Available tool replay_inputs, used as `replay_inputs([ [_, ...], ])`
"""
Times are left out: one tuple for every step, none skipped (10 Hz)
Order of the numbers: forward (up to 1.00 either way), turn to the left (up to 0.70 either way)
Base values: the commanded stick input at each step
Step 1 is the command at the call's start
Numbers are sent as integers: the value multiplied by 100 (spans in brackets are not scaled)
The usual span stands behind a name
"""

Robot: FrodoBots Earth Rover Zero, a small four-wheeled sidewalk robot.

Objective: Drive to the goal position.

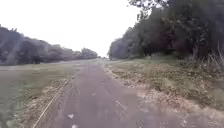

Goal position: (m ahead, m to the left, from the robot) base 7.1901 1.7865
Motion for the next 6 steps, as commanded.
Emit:
replay_inputs([
  [60,16],
  [60,16],
  [60,16],
  [60,16],
  [60,16],
  [60,16],
])
